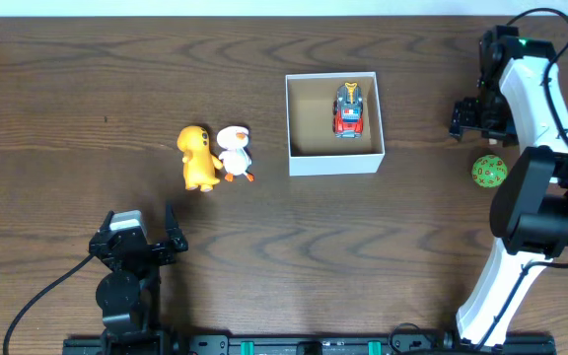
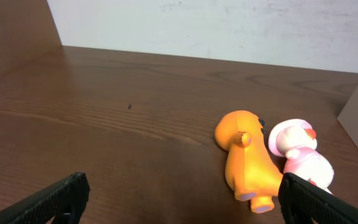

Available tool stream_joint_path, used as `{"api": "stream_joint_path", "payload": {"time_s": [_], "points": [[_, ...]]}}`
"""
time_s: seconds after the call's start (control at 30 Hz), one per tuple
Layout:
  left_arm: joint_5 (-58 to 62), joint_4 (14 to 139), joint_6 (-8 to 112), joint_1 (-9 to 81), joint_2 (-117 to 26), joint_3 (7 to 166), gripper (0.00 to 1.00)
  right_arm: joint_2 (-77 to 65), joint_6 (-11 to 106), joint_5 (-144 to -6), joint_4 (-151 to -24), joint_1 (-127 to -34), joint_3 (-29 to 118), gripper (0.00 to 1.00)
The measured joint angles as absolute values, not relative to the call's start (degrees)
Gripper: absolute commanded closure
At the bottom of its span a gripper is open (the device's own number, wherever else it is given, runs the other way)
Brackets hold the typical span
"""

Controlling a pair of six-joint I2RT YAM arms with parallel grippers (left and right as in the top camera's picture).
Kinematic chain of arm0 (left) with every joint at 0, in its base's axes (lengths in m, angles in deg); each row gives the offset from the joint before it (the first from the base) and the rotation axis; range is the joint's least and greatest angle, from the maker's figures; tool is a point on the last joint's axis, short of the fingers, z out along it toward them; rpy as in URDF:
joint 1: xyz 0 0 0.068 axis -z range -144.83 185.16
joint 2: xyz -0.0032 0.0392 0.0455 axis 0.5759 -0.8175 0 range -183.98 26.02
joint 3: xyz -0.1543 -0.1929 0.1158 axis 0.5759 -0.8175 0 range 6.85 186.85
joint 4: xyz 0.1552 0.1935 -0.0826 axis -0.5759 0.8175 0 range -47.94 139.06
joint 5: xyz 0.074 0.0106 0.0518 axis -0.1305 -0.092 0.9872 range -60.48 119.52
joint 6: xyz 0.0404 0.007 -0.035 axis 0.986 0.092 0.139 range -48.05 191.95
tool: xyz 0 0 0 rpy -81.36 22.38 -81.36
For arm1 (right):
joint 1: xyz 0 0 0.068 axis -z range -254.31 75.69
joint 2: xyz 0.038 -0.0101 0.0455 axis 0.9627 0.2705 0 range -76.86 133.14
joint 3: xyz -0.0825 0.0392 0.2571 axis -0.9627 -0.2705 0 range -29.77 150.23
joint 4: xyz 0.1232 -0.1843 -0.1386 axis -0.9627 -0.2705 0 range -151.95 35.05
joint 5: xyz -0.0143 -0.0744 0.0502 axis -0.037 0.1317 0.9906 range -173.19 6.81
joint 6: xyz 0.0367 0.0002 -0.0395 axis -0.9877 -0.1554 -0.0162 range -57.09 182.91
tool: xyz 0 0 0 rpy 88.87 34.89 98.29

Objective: Pack container
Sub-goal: 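Move the right gripper to the pig rattle drum and grasp its handle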

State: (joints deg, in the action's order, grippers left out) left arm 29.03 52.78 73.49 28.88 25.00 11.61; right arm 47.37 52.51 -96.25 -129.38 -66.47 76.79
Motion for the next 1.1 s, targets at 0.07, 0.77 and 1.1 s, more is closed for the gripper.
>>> {"api": "stream_joint_path", "payload": {"time_s": [0.07,0.77,1.1], "points": [[29.0,52.8,73.5,28.9,25.0,11.6,0.02,47.4,54.0,-95.9,-128.3,-65.7,76.7,0.14],[29.0,52.8,73.5,28.9,25.0,11.6,0.02,47.4,74.0,-84.1,-106.0,-57.9,71.6,0.18],[29.0,52.8,73.5,28.9,25.0,11.6,0.02,47.4,75.2,-83.6,-100.9,-57.8,59.9,0.24]]}}
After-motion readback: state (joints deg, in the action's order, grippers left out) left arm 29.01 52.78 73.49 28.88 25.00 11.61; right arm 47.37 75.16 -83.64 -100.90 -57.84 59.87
